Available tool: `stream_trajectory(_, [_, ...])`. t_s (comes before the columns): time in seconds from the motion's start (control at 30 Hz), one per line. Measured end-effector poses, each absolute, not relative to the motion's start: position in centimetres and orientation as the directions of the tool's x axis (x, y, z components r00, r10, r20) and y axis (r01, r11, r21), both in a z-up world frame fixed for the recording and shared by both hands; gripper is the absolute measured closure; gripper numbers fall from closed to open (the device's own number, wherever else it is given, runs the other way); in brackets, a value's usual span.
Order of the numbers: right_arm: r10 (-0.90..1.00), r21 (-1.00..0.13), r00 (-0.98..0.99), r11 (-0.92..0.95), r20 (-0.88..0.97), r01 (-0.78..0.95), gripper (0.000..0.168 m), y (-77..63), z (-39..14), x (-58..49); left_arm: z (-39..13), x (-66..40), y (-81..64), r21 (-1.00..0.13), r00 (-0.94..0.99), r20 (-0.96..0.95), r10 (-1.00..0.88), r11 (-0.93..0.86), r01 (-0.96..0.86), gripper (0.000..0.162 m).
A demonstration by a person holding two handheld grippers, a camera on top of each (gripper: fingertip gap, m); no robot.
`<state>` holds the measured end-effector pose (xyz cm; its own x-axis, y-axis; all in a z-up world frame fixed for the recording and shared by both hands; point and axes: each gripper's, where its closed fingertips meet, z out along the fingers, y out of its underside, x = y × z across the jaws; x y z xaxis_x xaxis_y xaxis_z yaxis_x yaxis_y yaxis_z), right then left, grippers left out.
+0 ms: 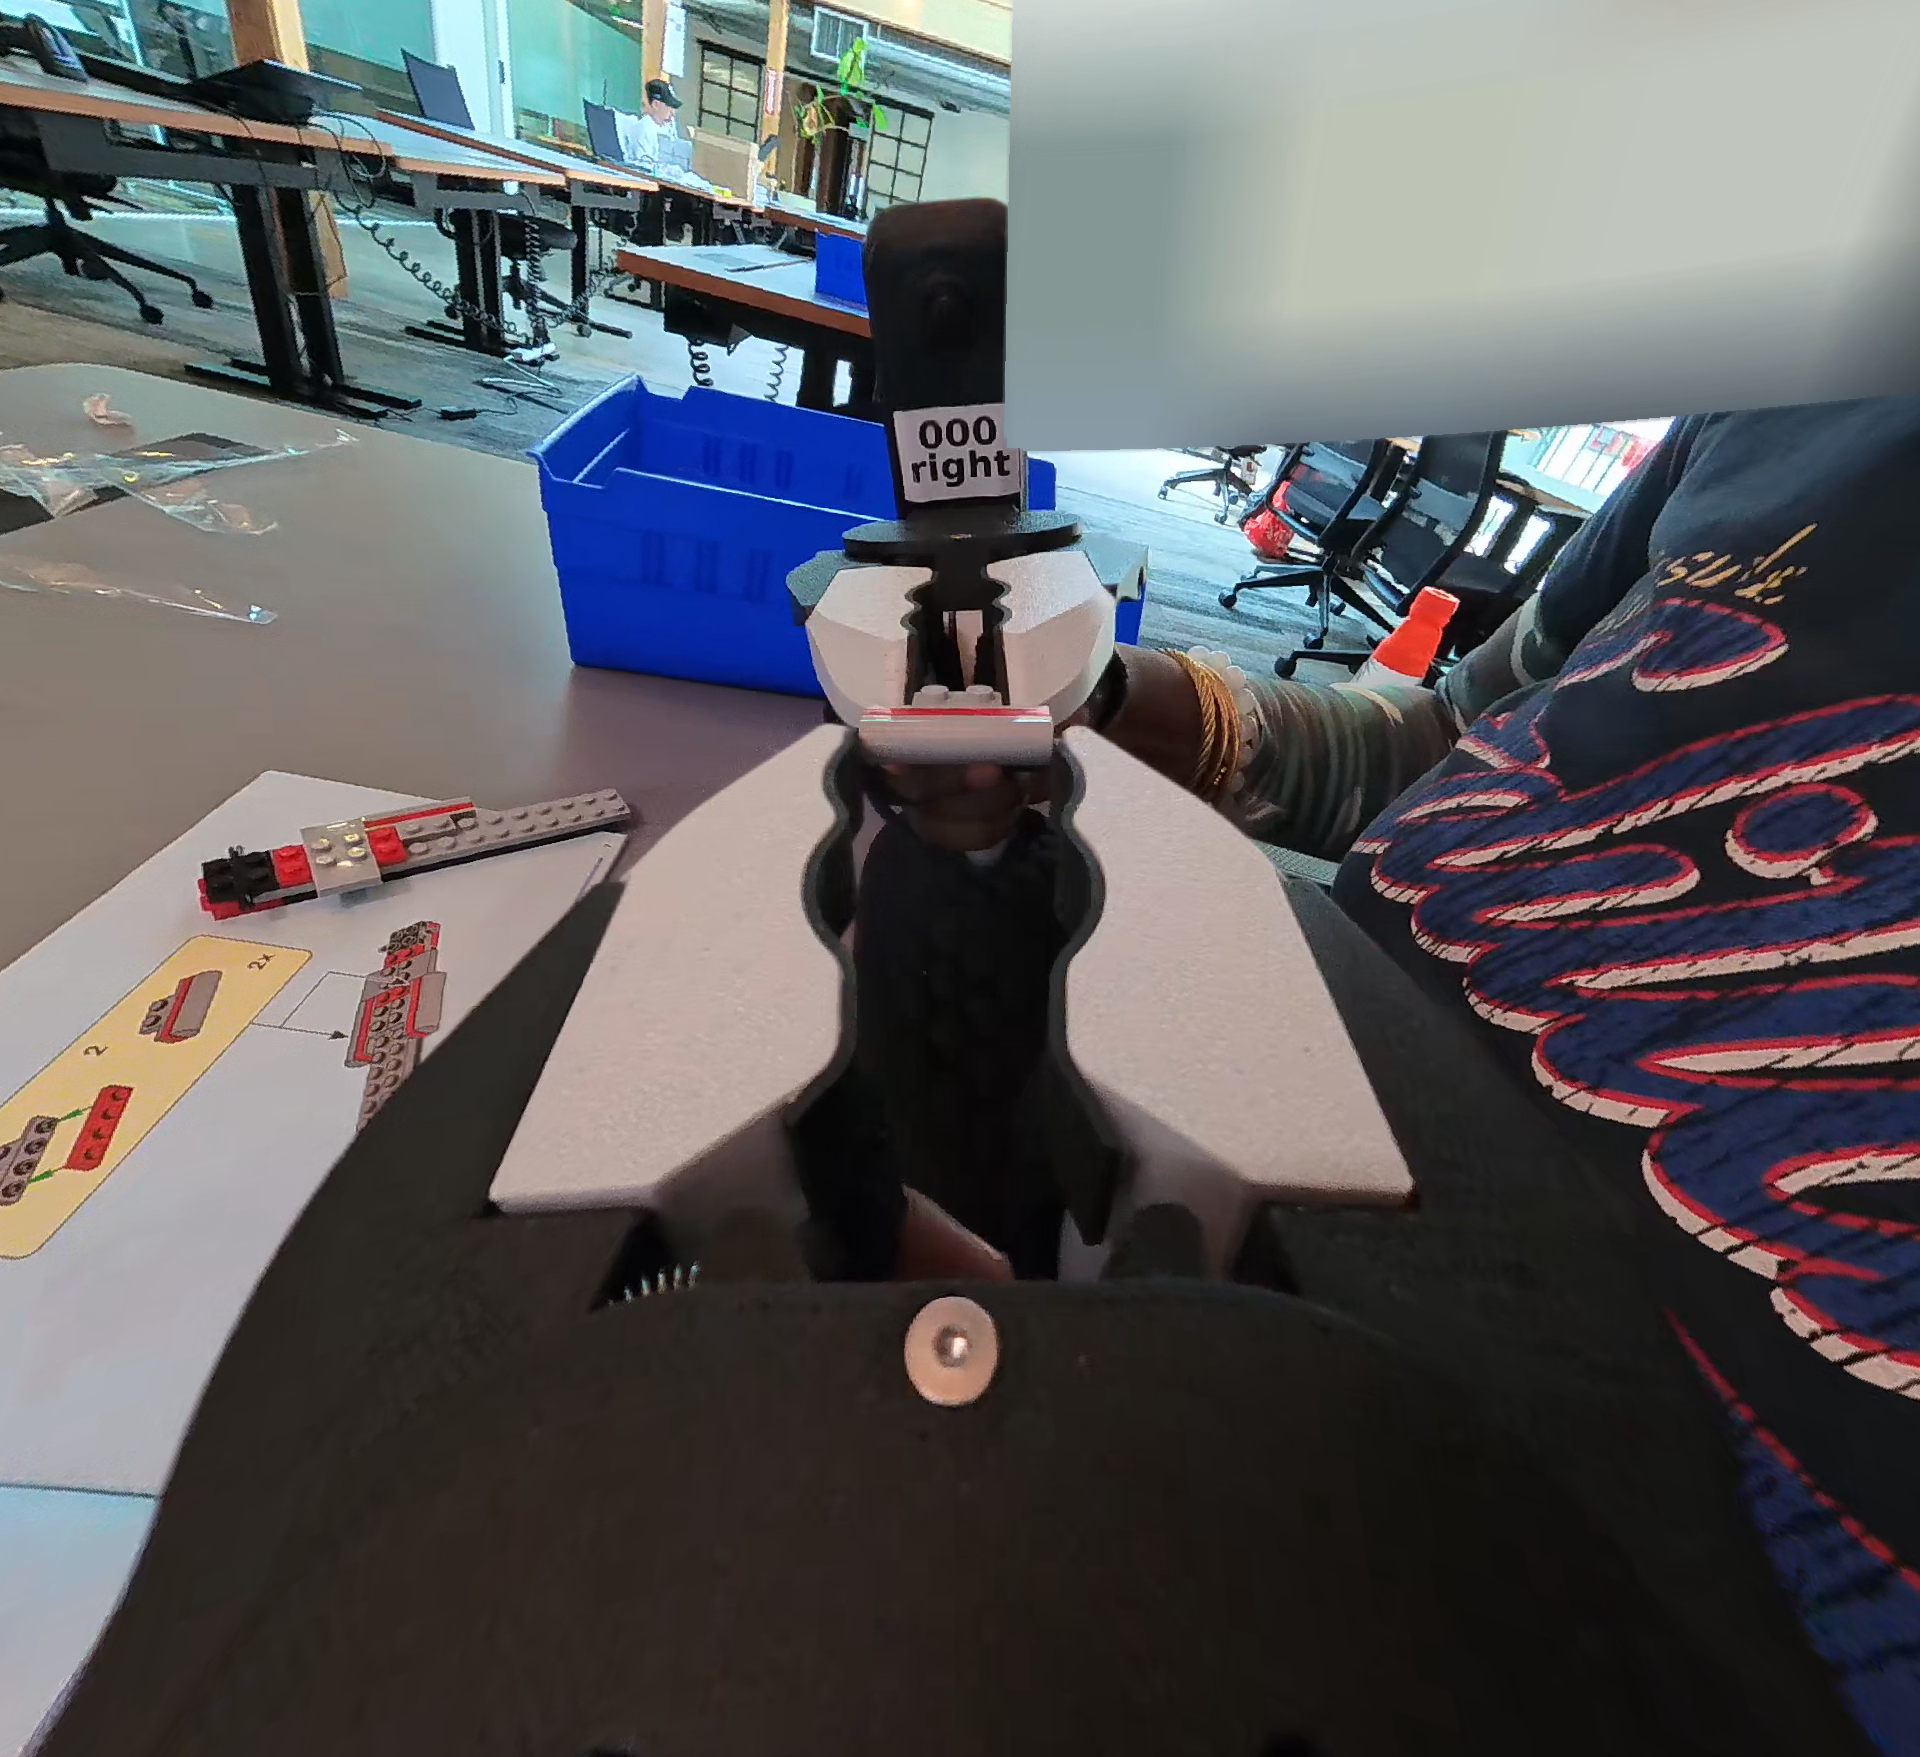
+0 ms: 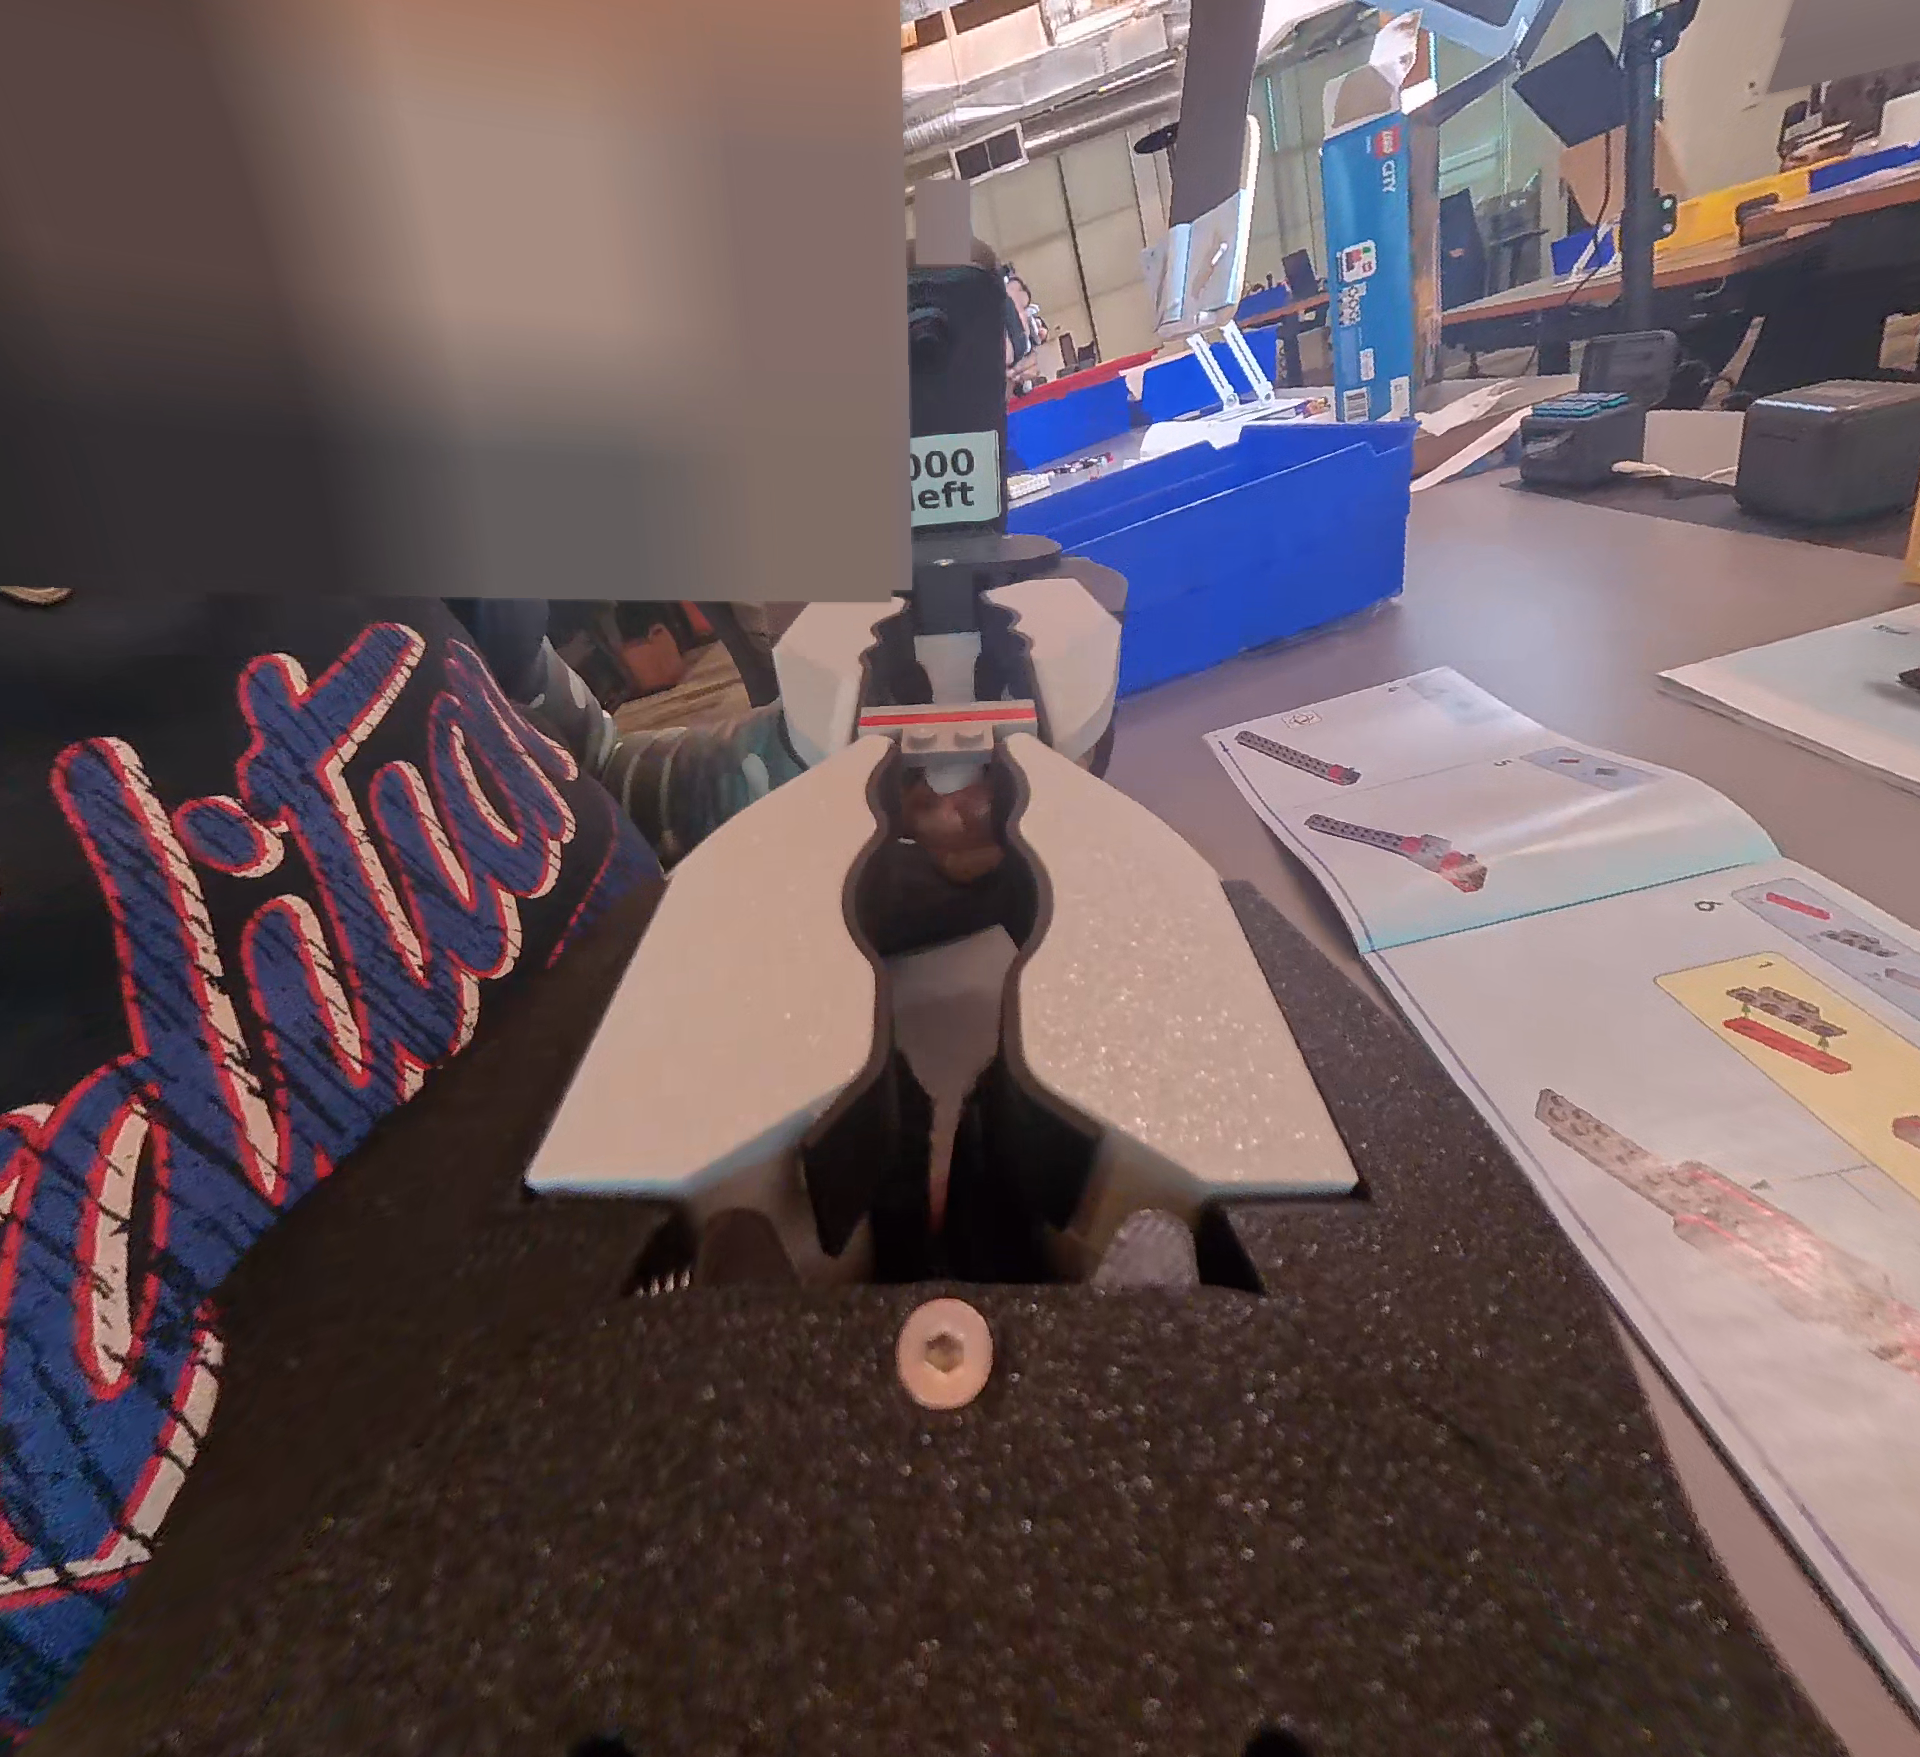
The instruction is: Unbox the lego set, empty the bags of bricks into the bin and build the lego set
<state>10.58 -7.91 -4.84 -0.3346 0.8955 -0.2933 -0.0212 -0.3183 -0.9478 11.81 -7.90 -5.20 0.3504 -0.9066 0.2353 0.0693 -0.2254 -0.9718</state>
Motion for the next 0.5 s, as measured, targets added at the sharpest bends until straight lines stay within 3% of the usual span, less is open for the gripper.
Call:
stream_trajectory(0.17, [0.911, -0.961, -0.311, -0.277, -0.270, 0.020, 0.152, -7.6, -5.4, 10.5, -5.6, 11.5, -7.7, -0.975, 0.367, 0.224, -0.903, -0.213, 0.069, 0.128])
stream_trajectory(0.2, [0.924, -0.962, -0.273, -0.269, -0.268, 0.033, 0.146, -6.8, -5.6, 10.6, -5.8, 11.2, -7.4, -0.976, 0.389, 0.218, -0.895, -0.206, 0.075, 0.128])
stream_trajectory(0.27, [0.959, -0.961, -0.096, -0.259, -0.268, 0.097, 0.131, -3.6, -7.1, 11.4, -6.1, 10.2, -6.5, -0.976, 0.450, 0.215, -0.866, -0.195, 0.092, 0.128])
stream_trajectory(0.4, [0.907, -0.877, 0.414, -0.260, -0.078, 0.404, 0.131, 4.9, -13.5, 15.9, -7.0, 8.1, -5.0, -0.986, 0.588, 0.166, -0.792, -0.135, 0.097, 0.128])
stream_trajectory(0.5, [0.877, -0.761, 0.477, -0.273, 0.054, 0.588, 0.127, 6.7, -16.8, 17.9, -7.3, 7.6, -4.5, -0.990, 0.641, 0.142, -0.754, -0.097, 0.106, 0.128])
